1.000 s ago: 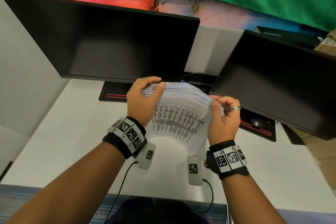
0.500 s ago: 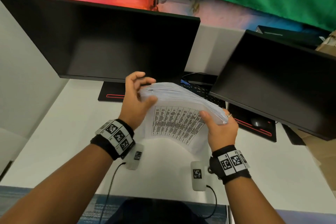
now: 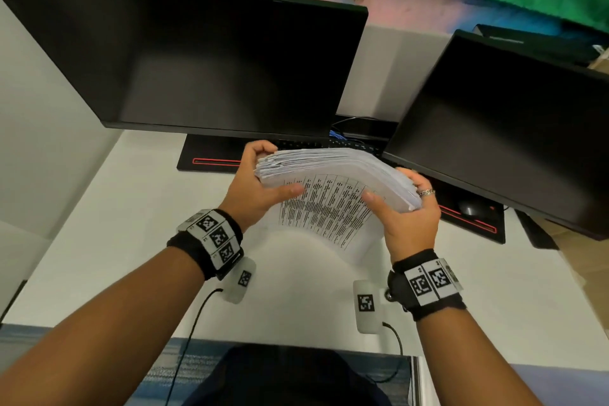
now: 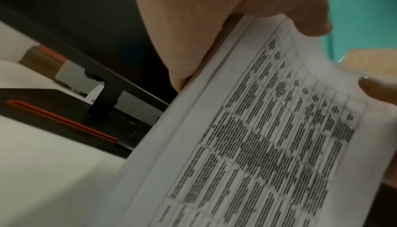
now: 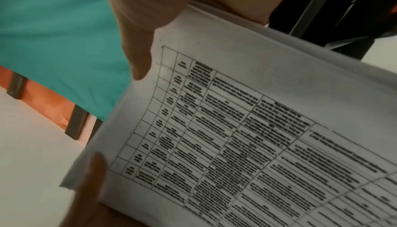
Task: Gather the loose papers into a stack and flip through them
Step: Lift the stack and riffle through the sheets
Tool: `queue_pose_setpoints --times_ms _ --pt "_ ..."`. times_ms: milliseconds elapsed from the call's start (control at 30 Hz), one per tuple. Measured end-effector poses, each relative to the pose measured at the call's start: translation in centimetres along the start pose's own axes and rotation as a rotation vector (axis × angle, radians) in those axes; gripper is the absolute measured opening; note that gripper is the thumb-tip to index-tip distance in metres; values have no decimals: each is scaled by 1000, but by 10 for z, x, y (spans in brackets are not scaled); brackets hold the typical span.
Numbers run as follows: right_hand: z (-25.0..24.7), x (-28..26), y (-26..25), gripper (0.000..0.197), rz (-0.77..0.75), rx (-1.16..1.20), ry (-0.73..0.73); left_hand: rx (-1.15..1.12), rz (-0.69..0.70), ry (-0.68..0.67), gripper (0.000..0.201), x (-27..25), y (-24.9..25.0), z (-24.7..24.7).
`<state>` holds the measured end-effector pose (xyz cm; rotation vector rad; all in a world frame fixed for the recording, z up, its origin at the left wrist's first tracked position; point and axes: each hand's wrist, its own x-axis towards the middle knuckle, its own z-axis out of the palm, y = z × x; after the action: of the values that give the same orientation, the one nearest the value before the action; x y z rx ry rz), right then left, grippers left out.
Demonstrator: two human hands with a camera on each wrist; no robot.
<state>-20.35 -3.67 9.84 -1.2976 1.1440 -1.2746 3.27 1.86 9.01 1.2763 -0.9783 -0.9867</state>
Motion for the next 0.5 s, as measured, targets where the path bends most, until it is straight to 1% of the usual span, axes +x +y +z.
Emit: queue_pose_setpoints --times_ms 33,67,167,233,267,300,367,433,500 --pt "1 0 0 51 -13 6 11 -13 25 42 66 1 1 2" --pt "2 -1 0 46 -20 27 26 -17 61 91 60 0 2 7" --pt "6 0 -3 36 -9 97 86 23 193 284 31 -2 12 21" --pt "9 0 -4 24 -16 67 133 84 251 402 22 -1 15 26" --pt "10 0 -6 17 -22 63 145 99 271 441 19 0 14 26" --pt "10 0 -7 12 -29 69 149 103 289 453 19 0 16 27" --pt "10 2 -9 12 -49 64 172 152 312 423 21 1 20 26" --pt "9 4 -11 8 -69 24 204 221 317 407 15 5 22 26" --pt "10 6 -11 13 -68 -13 216 204 291 439 10 9 25 25"
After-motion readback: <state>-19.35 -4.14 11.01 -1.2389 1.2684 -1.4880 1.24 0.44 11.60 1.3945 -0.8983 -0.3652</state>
